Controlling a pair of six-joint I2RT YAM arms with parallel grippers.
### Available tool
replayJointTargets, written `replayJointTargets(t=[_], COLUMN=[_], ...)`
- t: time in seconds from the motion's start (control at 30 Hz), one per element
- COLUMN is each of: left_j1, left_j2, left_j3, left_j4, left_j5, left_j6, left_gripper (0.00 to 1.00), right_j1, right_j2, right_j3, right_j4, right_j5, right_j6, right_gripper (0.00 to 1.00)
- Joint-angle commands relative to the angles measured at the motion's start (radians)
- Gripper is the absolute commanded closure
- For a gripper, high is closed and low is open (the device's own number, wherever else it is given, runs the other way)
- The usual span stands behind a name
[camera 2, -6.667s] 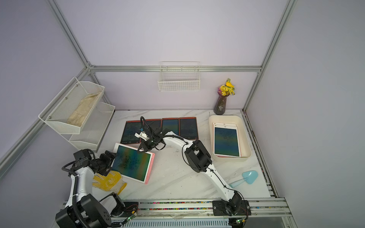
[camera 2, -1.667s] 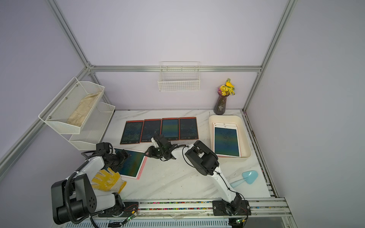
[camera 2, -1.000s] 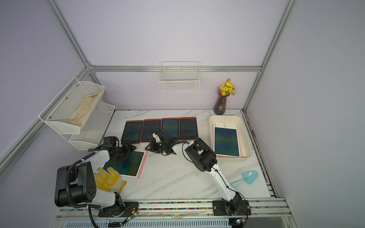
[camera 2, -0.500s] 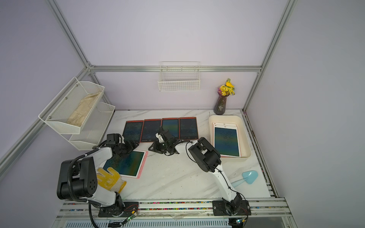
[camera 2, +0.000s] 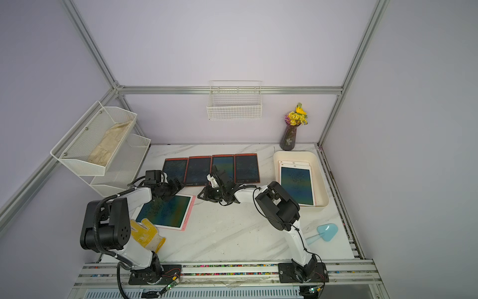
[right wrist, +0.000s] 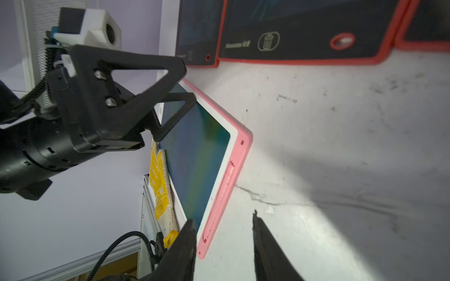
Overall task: Take out the writing tablet from the storage box
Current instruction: Adjust the writing tablet at the center of the board.
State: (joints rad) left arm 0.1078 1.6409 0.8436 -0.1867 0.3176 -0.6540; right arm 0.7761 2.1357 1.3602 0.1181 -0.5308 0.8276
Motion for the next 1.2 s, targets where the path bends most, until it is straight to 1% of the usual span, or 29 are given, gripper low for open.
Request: replayJointTargets(t=[0.0,0.17,0.27,0.37,0.53,0.67,0.83,1.0,1.17], left_j1=[-0.01,-0.016,-0.016,-0.015,-0.016,-0.016,-0.013,0.011,0.06], left_j2=[0.097,0.111,0.079,0.049,-0.054,-0.169,-0.295,-0.376,-0.477], left_j3=[-0.011,0.002,-0.005,0.003,-0.029,-0.058,-0.089,-0.145,-0.237], left_j4=[-0.115,-0.103,-0.103,-0.138,-0.18,-0.253,-0.363,-0.441,-0.426], left_j5=[-0.029,-0.019,-0.036,-0.037,-0.041,-0.095,-0.148,-0.253,-0.251], left_j6=[-0.016,-0.02,-0.01,0.005,0.0,-0.01,-0.066,-0.154,-0.221], left_gripper=[0.13,0.13,0.12,0.12,0.11,0.11,0.09,0.07,0.05], right_j1=[0.01,0.021,0.026,0.029,0.028,0.029,0.028,0.028,0.029], right_j2=[-0.002,0.009,0.019,0.026,0.021,0.012,-0.011,-0.029,-0.059], right_j3=[-0.002,0.013,0.023,0.026,0.026,0.03,0.03,0.013,-0.015], right_j4=[0.001,-0.003,-0.008,-0.006,-0.009,-0.024,-0.031,-0.029,-0.029], right_j5=[0.007,0.007,0.006,0.005,0.004,-0.007,-0.002,-0.004,-0.009], right_j6=[-0.006,-0.005,-0.008,-0.008,-0.017,-0.033,-0.048,-0.059,-0.068], right_gripper=[0.59,0.59,0.59,0.59,0.59,0.59,0.59,0.59,0.59])
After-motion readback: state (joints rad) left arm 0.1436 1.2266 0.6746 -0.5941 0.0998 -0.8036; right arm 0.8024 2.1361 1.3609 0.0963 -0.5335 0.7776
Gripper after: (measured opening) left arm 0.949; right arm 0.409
